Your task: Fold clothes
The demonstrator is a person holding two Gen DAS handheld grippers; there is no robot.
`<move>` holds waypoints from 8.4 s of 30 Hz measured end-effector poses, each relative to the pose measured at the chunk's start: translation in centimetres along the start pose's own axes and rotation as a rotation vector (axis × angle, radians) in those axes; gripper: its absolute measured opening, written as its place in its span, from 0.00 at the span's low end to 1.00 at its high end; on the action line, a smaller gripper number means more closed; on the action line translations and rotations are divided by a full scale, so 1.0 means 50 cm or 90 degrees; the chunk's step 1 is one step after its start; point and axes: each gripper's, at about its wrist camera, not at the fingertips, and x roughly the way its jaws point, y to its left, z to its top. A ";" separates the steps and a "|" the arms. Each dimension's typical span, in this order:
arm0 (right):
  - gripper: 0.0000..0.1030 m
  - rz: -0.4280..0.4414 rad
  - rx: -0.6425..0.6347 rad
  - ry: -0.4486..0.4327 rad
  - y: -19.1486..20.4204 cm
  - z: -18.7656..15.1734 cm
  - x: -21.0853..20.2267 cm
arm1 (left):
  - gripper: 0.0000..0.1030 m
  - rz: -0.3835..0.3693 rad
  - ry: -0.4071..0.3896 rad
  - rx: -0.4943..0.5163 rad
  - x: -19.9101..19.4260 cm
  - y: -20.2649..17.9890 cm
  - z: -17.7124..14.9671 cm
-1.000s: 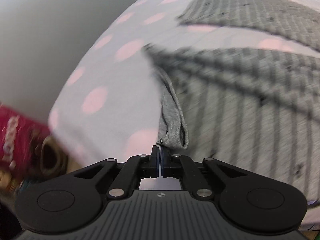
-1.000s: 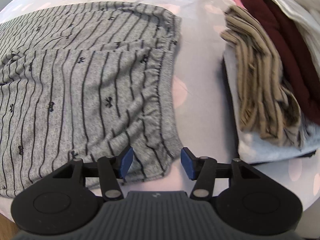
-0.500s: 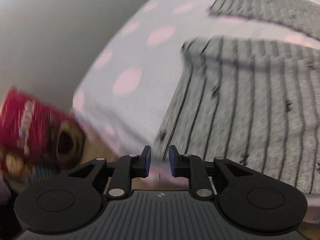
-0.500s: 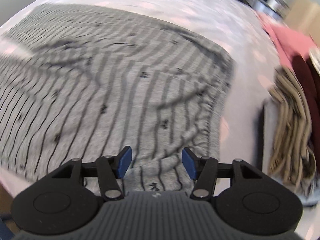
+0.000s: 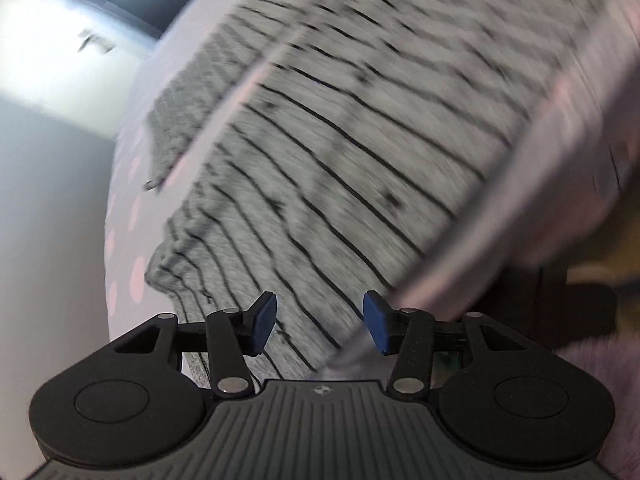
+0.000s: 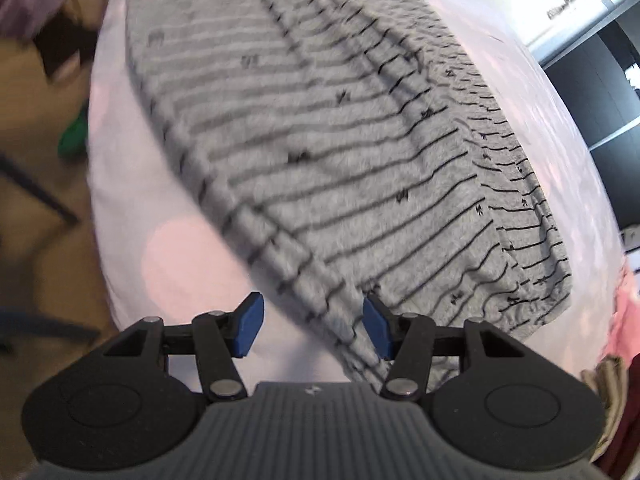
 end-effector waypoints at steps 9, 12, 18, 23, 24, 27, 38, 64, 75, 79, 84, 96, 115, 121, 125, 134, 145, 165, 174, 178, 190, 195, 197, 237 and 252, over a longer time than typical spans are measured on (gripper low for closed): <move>0.44 -0.033 -0.104 0.048 0.032 -0.010 0.043 | 0.45 0.093 -0.006 0.165 0.038 -0.064 -0.023; 0.07 -0.053 -0.123 0.064 0.034 -0.007 0.048 | 0.45 0.117 -0.016 0.221 0.053 -0.084 -0.035; 0.07 -0.105 -0.014 0.038 -0.020 0.005 0.021 | 0.44 0.167 -0.019 0.302 0.081 -0.109 -0.053; 0.25 -0.084 -0.026 0.065 -0.014 -0.020 0.036 | 0.35 0.203 0.068 0.288 0.122 -0.095 -0.063; 0.37 -0.086 -0.039 0.069 -0.008 -0.028 0.042 | 0.23 0.198 0.081 0.272 0.127 -0.089 -0.057; 0.40 -0.099 -0.064 0.063 0.006 -0.054 0.054 | 0.06 0.191 0.101 0.223 0.136 -0.068 -0.041; 0.07 -0.201 0.074 0.020 -0.063 -0.028 -0.006 | 0.02 0.278 0.042 -0.034 0.056 0.098 0.011; 0.07 -0.268 0.164 0.059 -0.119 -0.046 -0.185 | 0.02 0.329 -0.019 0.012 -0.118 0.155 0.084; 0.07 -0.255 0.264 -0.021 -0.346 0.035 -0.160 | 0.02 0.349 0.014 -0.026 0.040 0.411 0.300; 0.07 -0.226 0.270 -0.019 -0.441 0.072 -0.099 | 0.02 0.348 0.042 -0.015 0.135 0.491 0.400; 0.07 -0.205 0.274 0.002 -0.558 0.111 -0.003 | 0.02 0.357 0.083 0.051 0.287 0.562 0.507; 0.07 -0.172 0.308 0.107 -0.698 0.122 0.335 | 0.02 0.318 0.152 0.175 0.651 0.554 0.679; 0.21 -0.151 0.399 -0.101 -0.574 0.174 0.290 | 0.39 0.114 0.014 -0.232 0.546 0.623 0.699; 0.17 -0.018 0.436 -0.118 -0.532 0.285 0.377 | 0.29 -0.110 -0.080 -0.266 0.502 0.513 0.737; 0.15 -0.019 0.462 -0.119 -0.540 0.323 0.424 | 0.29 -0.116 -0.128 -0.273 0.530 0.450 0.771; 0.18 -0.097 0.538 -0.122 -0.648 0.351 0.485 | 0.29 -0.073 -0.188 -0.392 0.559 0.494 0.858; 0.39 -0.043 0.515 -0.191 -0.544 0.284 0.361 | 0.36 -0.033 -0.189 -0.388 0.425 0.635 0.588; 0.51 -0.049 0.536 -0.166 -0.355 0.138 0.234 | 0.39 -0.077 -0.050 -0.912 0.524 0.667 0.159; 0.52 -0.071 0.524 -0.155 -0.341 0.113 0.236 | 0.00 -0.007 -0.071 -0.914 0.493 0.649 0.166; 0.52 -0.083 0.525 -0.153 -0.340 0.100 0.236 | 0.00 0.035 -0.079 -0.899 0.429 0.655 0.150; 0.55 -0.104 0.534 -0.151 -0.341 0.085 0.232 | 0.16 0.054 -0.059 -0.812 0.482 0.611 0.120; 0.55 -0.150 0.536 -0.162 -0.349 0.075 0.227 | 0.24 0.122 -0.115 -0.726 0.440 0.635 0.153; 0.55 -0.176 0.551 -0.162 -0.359 0.067 0.224 | 0.24 0.094 -0.134 -0.643 0.449 0.636 0.183; 0.62 -0.331 0.828 -0.147 -0.439 -0.115 0.129 | 0.42 0.154 -0.071 -0.699 0.472 0.658 0.247; 0.69 -0.158 1.153 -0.183 -0.399 -0.260 0.183 | 0.43 -0.009 -0.065 -0.954 0.461 0.586 0.071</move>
